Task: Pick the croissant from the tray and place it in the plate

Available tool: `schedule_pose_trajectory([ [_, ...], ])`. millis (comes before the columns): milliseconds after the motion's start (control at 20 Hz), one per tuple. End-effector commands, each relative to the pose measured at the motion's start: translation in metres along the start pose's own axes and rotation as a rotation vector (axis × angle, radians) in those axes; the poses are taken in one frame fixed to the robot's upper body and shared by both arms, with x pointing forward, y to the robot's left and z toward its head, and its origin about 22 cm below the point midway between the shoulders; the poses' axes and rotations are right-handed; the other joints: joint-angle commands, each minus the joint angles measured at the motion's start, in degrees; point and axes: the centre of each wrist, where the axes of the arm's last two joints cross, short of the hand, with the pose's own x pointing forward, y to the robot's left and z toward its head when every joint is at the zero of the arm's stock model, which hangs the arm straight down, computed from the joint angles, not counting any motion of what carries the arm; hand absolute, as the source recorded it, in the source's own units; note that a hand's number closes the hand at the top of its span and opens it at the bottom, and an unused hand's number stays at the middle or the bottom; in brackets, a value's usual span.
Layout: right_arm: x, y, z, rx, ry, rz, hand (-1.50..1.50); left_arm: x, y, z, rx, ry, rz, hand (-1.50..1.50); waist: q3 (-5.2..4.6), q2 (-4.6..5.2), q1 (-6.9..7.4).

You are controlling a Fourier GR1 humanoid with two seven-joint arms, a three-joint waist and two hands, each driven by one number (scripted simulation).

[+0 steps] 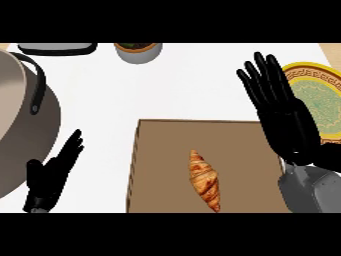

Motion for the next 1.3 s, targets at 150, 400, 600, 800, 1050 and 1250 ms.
schedule_pose_trajectory([
  [150, -0.014, 0.044, -0.004, 0.400, 0.344, 0.240, 1.50, 0.026, 0.009, -0.020, 0.112, -0.042, -0.015, 0.00, 0.27, -1.10, 1.85],
  [400, 0.055, 0.031, -0.042, 0.700, 0.148, 1.012, 1.50, 0.013, 0.004, -0.015, 0.113, 0.016, -0.010, 0.00, -1.10, -5.47, 1.88],
  [600, -0.031, 0.022, 0.034, 0.559, 0.229, 0.929, 1.50, 0.028, -0.014, -0.021, 0.157, -0.022, 0.014, 0.00, 0.73, -0.85, 0.27],
  [800, -0.060, -0.001, 0.064, 0.504, 0.303, 0.491, -1.50, 0.035, -0.005, -0.025, 0.157, -0.036, 0.003, 0.00, 0.70, -0.51, 0.95],
  [1050, -0.066, 0.012, 0.039, 0.844, 0.317, 0.780, -1.50, 0.035, -0.033, -0.026, 0.146, -0.033, 0.000, 0.00, 0.53, -0.89, 1.31],
  [1250, -0.038, 0.015, 0.023, 0.935, 0.280, 1.088, -1.50, 0.037, -0.013, -0.025, 0.152, -0.015, 0.004, 0.00, 0.46, -1.24, 0.99],
])
